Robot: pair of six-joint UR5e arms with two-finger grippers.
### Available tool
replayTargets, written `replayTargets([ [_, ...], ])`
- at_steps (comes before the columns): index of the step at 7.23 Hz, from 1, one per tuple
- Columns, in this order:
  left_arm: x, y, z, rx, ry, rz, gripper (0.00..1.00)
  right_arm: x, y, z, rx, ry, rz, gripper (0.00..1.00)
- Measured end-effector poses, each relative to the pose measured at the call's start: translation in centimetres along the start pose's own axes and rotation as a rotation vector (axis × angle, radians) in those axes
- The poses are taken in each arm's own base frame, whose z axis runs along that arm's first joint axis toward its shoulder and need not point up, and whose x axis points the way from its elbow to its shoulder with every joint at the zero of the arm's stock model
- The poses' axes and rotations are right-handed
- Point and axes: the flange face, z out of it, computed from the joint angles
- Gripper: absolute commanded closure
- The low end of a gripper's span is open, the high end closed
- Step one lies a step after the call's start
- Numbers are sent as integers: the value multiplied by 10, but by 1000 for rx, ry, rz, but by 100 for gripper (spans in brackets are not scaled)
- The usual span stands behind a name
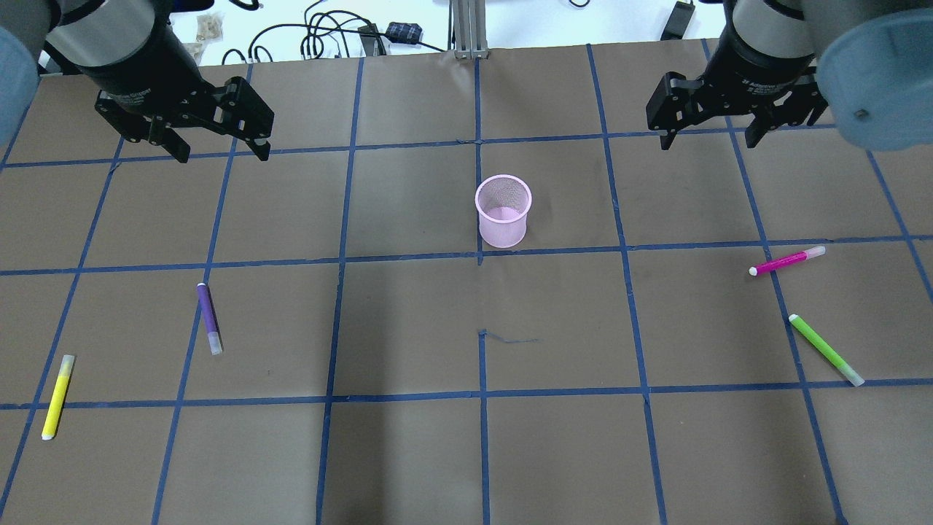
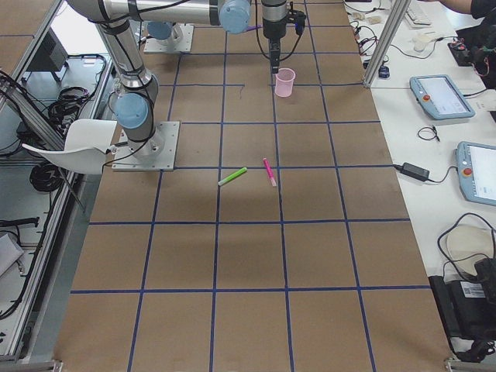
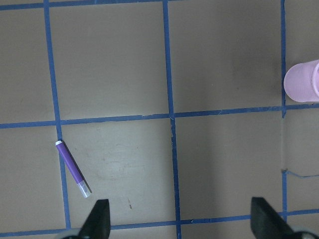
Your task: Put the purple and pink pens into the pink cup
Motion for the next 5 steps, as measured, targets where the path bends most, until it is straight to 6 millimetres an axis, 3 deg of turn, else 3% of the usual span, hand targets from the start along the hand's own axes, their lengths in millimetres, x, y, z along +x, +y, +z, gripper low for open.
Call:
replayTargets([
  [3, 0, 0, -1, 2, -5, 1, 0, -1, -3, -8, -32, -1, -9, 0],
  [5, 0, -1, -1, 2, -5, 2, 0, 1, -7, 1, -54, 5, -59, 0],
])
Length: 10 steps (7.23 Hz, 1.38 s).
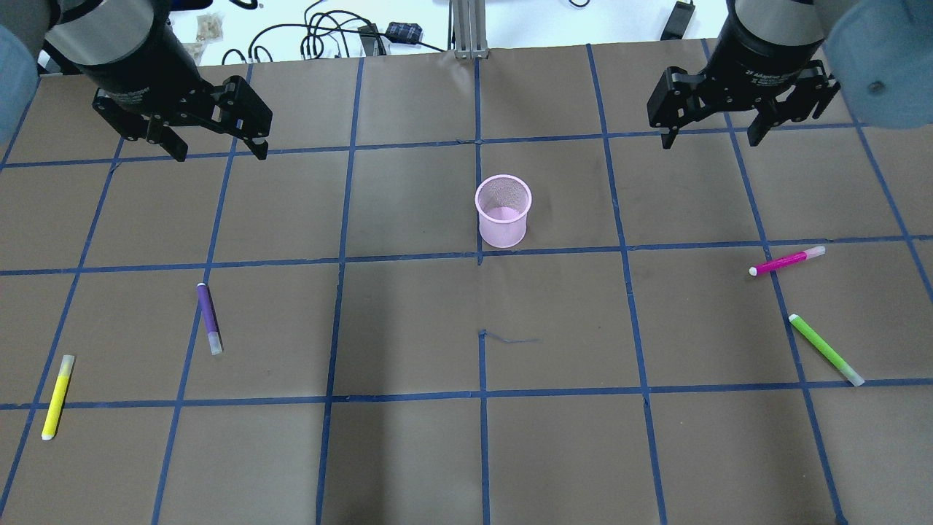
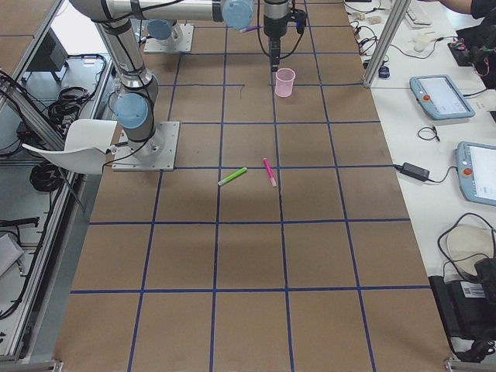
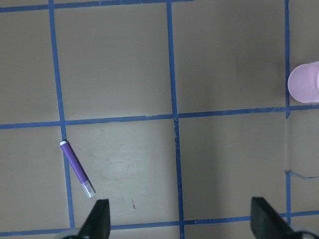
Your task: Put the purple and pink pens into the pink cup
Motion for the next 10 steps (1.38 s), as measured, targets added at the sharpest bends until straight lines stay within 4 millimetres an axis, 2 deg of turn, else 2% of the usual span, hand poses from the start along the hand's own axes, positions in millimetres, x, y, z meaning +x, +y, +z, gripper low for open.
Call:
replayTargets([
  [2, 2, 1, 3, -7, 0, 6, 0, 10, -8, 11, -12, 7, -214, 0],
  [3, -1, 5, 14, -33, 2, 7, 0, 25, -15, 22, -28, 3, -364, 0],
  [4, -17, 6, 33, -62, 1, -28, 0, 52, -21, 33, -44, -8, -535, 0],
  [6, -91, -3, 87, -143, 8, -177, 0, 130, -18, 63, -54, -74, -832, 0],
  [7, -123, -6, 121, -191, 18, -226, 0, 162, -9, 88, -42, -104, -991, 0],
  [8, -146, -11, 157, -221, 12, -253, 0, 184, 1, 115, -14, -103, -1158, 0],
  [9, -165, -15, 193, -243, -8, -270, 0, 195, 11, 138, 14, -79, -1324, 0],
  [10, -180, -18, 221, -256, -25, -281, 0, 196, 20, 161, 29, -68, -1464, 0],
])
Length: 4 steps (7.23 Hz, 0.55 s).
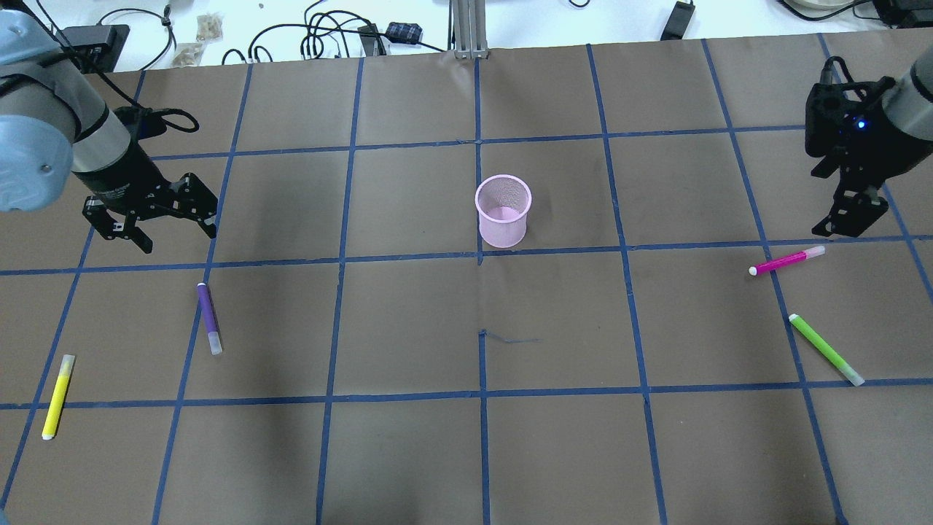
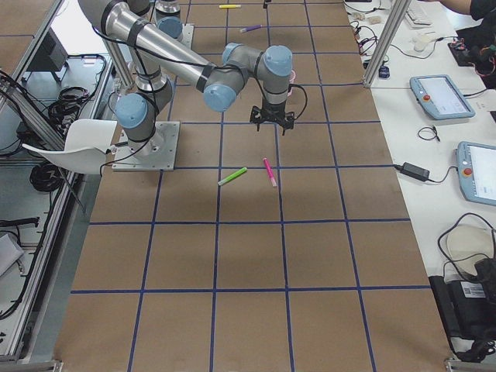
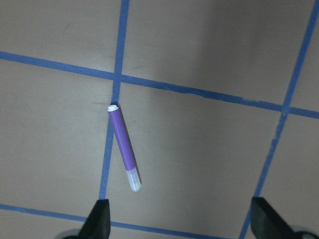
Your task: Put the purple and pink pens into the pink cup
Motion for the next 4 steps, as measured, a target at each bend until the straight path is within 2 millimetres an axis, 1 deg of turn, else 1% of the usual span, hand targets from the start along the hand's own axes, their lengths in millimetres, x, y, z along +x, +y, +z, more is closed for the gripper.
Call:
replayTargets([
  [2, -19, -21, 34, -7, -6, -4, 0, -19, -3, 61, 3, 45, -136, 0],
  [3, -27, -29, 49, -25, -1, 8, 0, -23, -4, 98, -9, 79, -198, 0],
  [4, -36, -35, 63, -42, 6, 16, 0, -22, -3, 127, -21, 101, -249, 3],
])
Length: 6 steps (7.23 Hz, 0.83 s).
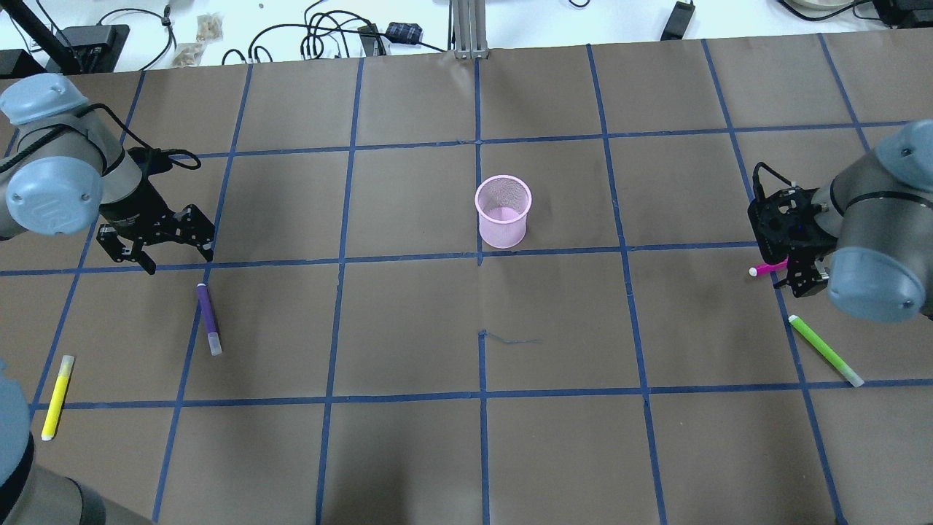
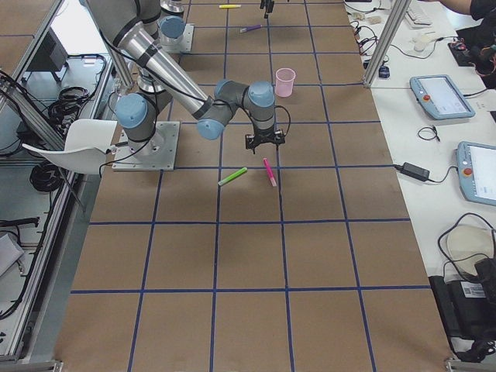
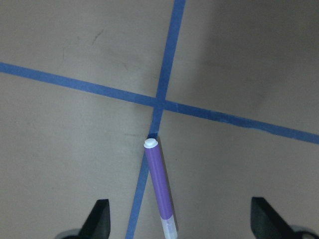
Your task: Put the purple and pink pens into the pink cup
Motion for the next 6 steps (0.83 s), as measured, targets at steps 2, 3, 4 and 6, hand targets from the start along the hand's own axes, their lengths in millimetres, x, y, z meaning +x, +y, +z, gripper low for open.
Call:
replayTargets([
  [2, -8, -6, 16, -16, 11, 2, 1, -1, 2, 31, -8, 2, -34, 11],
  [3, -8, -5, 20, -25, 16, -1, 2, -2, 2, 34, -13, 0, -36, 36],
  [4, -6, -3, 27, -39, 21, -6, 3, -2, 2, 35, -15, 0, -34, 69],
  [6, -4, 0, 36, -57, 25, -7, 16, -3, 2, 36, -15, -3, -34, 100],
])
